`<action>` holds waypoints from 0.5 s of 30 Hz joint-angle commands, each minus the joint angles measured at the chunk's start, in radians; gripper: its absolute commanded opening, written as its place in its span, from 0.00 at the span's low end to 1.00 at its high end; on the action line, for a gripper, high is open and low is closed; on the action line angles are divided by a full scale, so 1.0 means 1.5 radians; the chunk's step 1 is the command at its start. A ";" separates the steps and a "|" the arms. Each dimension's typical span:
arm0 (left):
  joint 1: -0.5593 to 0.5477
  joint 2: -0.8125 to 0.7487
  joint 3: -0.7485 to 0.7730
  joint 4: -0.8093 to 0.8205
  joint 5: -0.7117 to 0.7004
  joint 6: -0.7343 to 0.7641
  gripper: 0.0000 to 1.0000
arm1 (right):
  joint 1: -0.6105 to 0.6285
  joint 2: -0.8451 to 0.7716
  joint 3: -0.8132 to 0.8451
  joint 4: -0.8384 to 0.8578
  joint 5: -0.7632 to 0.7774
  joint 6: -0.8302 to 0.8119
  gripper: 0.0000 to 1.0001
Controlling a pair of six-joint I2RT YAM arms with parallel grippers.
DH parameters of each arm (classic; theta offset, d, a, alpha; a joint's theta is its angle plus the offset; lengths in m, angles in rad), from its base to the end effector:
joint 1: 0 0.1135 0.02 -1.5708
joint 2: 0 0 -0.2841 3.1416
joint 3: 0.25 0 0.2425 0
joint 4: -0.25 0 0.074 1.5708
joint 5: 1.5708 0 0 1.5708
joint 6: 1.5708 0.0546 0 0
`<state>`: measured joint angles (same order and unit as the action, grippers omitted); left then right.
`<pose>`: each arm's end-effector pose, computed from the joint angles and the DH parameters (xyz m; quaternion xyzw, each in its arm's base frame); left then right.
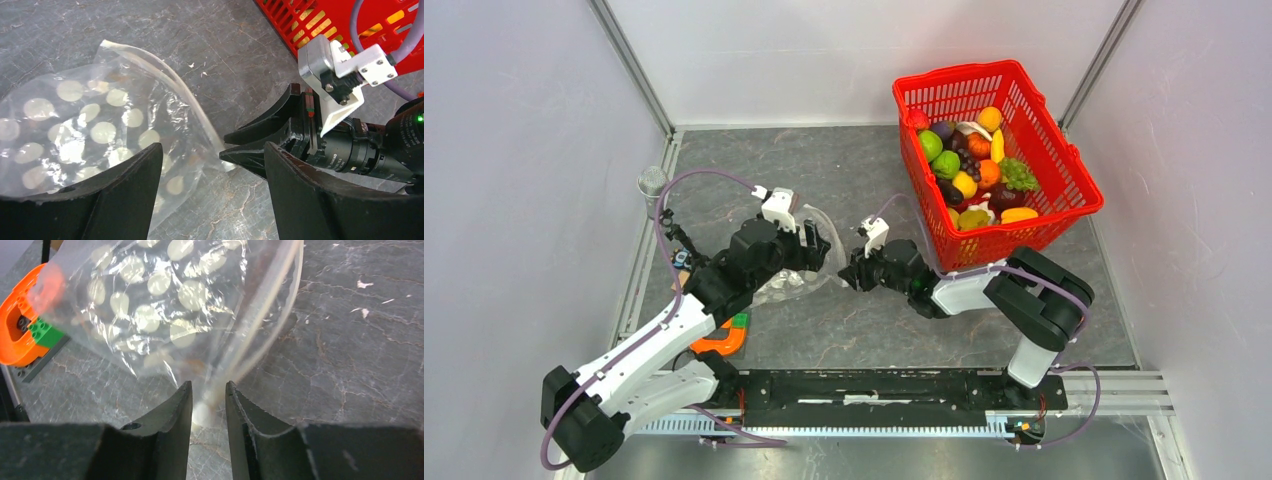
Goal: Place the food in the zip-top bag and seal the zipper
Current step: Pick up the zipper food storage bag at the center of the board.
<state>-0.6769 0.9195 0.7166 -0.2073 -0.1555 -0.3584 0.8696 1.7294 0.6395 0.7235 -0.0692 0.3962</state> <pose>0.1669 -0.1233 0.2998 0.0902 0.8300 -0.2140 0.5071 0.2208 0.2673 0.1674 -0.2122 0.7960 0.3578 0.4396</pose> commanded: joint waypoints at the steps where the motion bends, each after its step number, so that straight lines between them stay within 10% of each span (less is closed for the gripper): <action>1: -0.005 0.004 0.003 0.022 0.015 -0.011 0.81 | -0.003 -0.009 -0.023 0.086 -0.052 -0.026 0.35; 15: -0.005 0.002 -0.003 0.022 0.026 -0.016 0.82 | -0.035 0.037 -0.012 0.158 -0.049 0.007 0.47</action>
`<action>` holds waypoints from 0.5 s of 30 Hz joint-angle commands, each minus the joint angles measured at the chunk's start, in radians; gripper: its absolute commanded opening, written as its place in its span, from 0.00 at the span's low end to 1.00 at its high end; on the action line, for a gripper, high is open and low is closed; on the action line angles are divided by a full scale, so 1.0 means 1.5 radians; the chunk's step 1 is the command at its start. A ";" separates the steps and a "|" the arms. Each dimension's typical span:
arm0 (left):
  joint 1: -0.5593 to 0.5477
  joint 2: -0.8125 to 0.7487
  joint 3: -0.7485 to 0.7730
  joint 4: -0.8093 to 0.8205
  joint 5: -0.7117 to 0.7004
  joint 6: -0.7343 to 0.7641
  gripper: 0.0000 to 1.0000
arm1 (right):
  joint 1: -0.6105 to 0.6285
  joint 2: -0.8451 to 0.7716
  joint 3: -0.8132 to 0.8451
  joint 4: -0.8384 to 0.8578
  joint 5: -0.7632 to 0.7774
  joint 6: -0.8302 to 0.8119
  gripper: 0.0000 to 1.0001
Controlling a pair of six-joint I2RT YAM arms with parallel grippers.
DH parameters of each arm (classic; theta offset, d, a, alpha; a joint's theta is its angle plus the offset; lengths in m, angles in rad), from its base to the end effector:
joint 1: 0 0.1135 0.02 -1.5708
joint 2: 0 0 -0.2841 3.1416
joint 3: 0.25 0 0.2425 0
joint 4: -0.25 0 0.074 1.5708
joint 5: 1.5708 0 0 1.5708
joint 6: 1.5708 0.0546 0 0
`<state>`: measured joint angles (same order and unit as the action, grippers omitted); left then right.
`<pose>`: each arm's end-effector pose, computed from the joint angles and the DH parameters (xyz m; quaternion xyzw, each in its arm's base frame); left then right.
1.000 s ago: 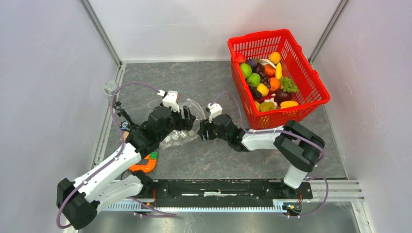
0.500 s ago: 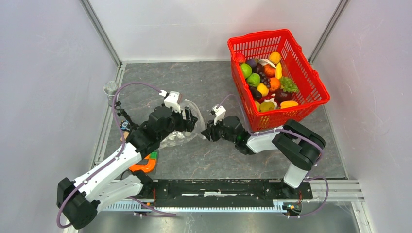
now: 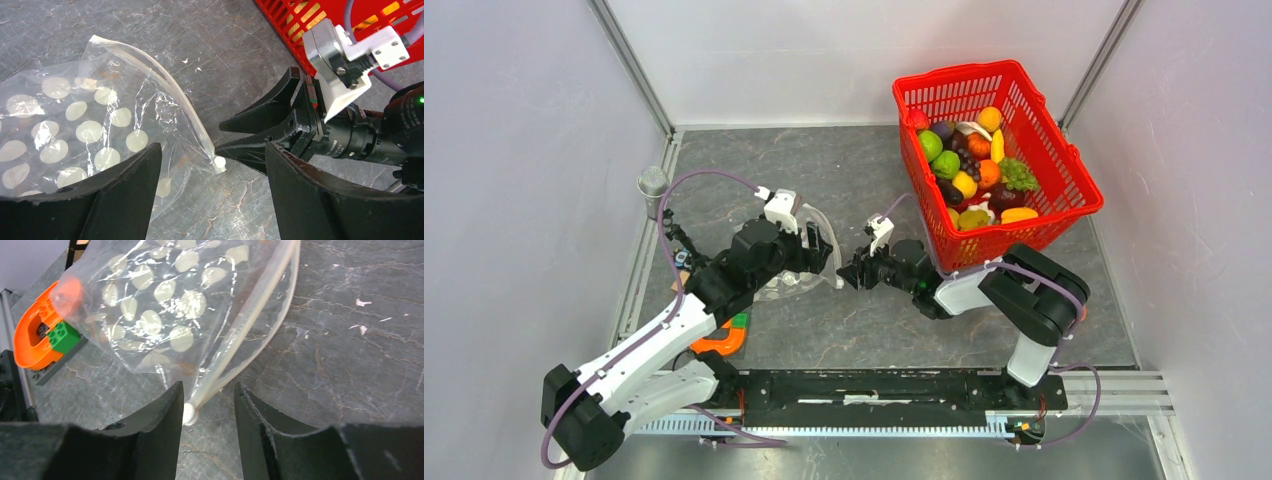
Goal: Place the food in the zip-top bag and seal the zipper
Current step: Pick up the zipper food storage bag at the center of the board.
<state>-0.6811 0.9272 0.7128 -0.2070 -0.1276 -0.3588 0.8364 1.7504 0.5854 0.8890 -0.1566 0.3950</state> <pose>0.1666 -0.1261 0.2970 0.1002 0.8324 -0.2231 0.4974 0.2227 0.2593 0.1660 -0.2201 0.7656 0.3982 0.4548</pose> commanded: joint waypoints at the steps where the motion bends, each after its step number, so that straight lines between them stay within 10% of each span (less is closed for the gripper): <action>1: -0.002 -0.003 -0.001 0.021 0.009 -0.015 0.82 | -0.016 0.033 0.036 0.047 0.001 0.004 0.49; 15: -0.002 -0.002 0.001 0.022 0.013 -0.010 0.83 | -0.018 0.123 0.121 0.046 -0.077 0.023 0.49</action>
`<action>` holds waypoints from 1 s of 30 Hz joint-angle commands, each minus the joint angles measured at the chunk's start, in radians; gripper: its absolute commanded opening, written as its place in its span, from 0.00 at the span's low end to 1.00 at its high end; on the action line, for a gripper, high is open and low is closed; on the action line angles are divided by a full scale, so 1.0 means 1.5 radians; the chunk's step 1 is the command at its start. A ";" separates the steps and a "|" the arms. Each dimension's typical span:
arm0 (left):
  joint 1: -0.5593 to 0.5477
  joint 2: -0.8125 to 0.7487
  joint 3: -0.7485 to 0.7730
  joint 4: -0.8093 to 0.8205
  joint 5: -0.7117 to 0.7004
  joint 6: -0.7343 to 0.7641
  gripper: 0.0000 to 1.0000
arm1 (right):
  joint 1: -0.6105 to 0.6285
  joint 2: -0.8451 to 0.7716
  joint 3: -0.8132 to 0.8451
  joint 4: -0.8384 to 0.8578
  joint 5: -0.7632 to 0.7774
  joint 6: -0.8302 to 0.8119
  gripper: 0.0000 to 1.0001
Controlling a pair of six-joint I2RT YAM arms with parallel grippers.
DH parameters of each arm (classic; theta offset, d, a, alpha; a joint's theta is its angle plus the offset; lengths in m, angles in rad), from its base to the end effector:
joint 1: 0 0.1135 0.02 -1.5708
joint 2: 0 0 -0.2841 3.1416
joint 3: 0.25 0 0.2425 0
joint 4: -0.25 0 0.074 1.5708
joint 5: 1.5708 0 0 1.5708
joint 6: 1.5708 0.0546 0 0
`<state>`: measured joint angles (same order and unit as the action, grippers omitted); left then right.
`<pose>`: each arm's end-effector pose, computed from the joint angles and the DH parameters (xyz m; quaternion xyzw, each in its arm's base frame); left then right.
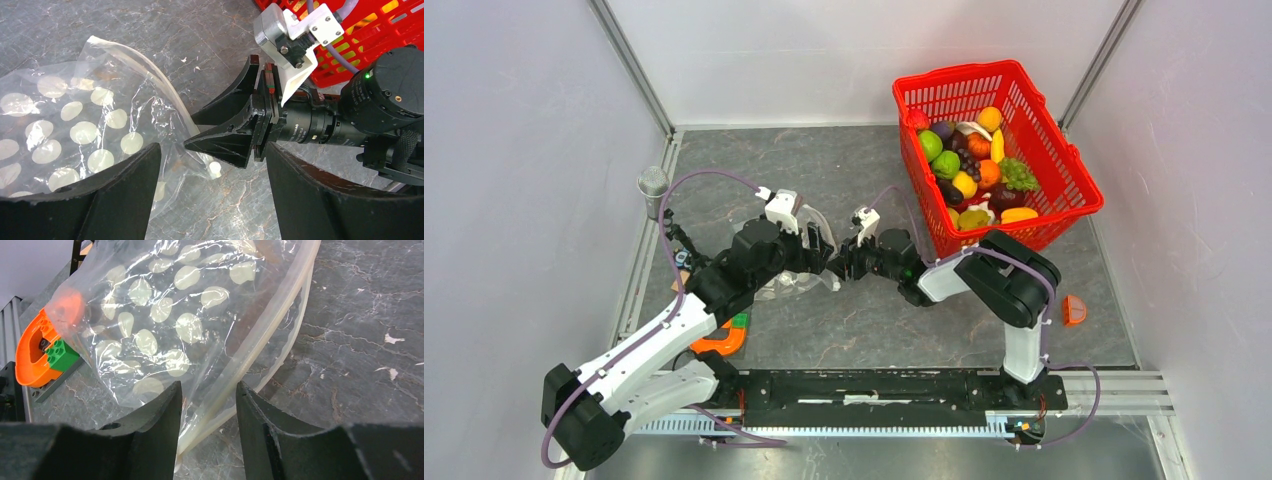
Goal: Place the food in the zip-top bag and seal the zipper
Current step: Pick up the zipper food storage bag at the center of the board.
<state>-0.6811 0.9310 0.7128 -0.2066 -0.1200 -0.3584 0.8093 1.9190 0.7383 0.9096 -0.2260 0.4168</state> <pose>0.1669 -0.1269 0.2963 0.1027 0.8331 -0.2251 0.4947 0.2563 0.2866 0.1520 -0.2212 0.7626 0.4193 0.4401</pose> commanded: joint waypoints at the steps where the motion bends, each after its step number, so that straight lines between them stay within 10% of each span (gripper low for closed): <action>1: -0.002 -0.003 0.001 0.022 0.008 -0.010 0.83 | 0.000 0.013 0.017 0.037 -0.032 0.012 0.47; 8: -0.002 -0.007 -0.001 0.022 0.011 -0.010 0.83 | 0.000 0.028 0.010 0.057 -0.009 0.028 0.57; 19: -0.002 -0.003 0.006 0.022 0.016 -0.012 0.84 | 0.000 -0.039 -0.061 0.123 -0.041 0.012 0.00; 30: -0.008 0.081 0.134 -0.024 0.056 -0.082 0.84 | 0.069 -0.279 -0.213 0.050 0.093 -0.124 0.00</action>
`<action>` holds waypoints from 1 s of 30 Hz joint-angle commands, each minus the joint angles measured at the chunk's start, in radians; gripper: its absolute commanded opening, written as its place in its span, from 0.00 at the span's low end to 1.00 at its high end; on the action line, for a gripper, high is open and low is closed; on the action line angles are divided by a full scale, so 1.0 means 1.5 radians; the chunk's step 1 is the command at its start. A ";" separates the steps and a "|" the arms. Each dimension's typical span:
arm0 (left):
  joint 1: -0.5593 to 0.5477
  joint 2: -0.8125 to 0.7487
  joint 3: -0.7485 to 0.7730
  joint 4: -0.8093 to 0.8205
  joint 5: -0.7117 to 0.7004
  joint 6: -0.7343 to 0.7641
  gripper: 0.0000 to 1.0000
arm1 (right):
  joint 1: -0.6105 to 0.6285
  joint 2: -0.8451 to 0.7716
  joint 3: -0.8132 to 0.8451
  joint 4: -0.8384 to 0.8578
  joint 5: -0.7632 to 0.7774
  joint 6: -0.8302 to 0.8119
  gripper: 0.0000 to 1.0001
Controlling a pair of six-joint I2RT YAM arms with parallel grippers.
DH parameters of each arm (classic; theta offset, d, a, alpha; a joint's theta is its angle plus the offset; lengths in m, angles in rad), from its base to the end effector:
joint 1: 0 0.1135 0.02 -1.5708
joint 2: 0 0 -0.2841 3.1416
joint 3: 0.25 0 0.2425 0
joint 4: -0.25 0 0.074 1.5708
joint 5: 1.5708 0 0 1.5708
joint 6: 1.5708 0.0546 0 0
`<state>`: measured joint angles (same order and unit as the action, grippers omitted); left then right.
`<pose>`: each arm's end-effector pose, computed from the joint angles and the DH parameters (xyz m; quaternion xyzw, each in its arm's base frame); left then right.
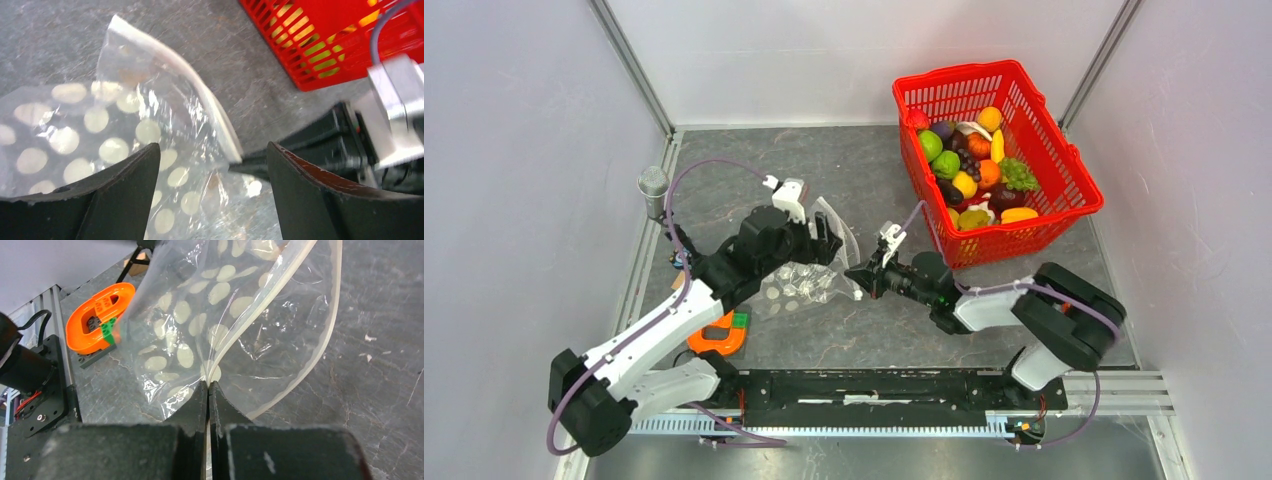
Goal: Place the food in the zip-top bag and seal the zipper
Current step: Pick up the zipper food storage bag at the center of the board, then open the zipper of the food storage bag at the center of the board.
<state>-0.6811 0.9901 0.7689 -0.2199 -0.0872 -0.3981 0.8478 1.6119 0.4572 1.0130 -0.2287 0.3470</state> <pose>0.1760 -0.1365 0.3032 0.0959 0.8387 -0.2432 0.4777 0.1941 0.2387 0.1887 -0.2584 0.7085 0.4374 0.4898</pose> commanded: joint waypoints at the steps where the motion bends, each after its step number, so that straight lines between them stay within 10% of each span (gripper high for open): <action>1: -0.017 0.056 0.126 -0.035 0.032 -0.057 0.83 | 0.054 -0.095 -0.030 -0.036 0.126 -0.087 0.00; 12: -0.082 0.114 0.289 -0.185 -0.065 -0.030 0.78 | 0.154 -0.268 -0.032 -0.172 0.449 -0.150 0.00; 30: -0.117 0.167 0.283 -0.154 -0.117 -0.051 0.82 | 0.226 -0.266 0.017 -0.209 0.545 -0.252 0.00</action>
<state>-0.8497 1.2526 1.2282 -0.5045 -0.2157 -0.4377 1.1713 1.1858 0.4393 0.6792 0.5362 -0.0055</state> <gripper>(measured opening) 0.820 0.010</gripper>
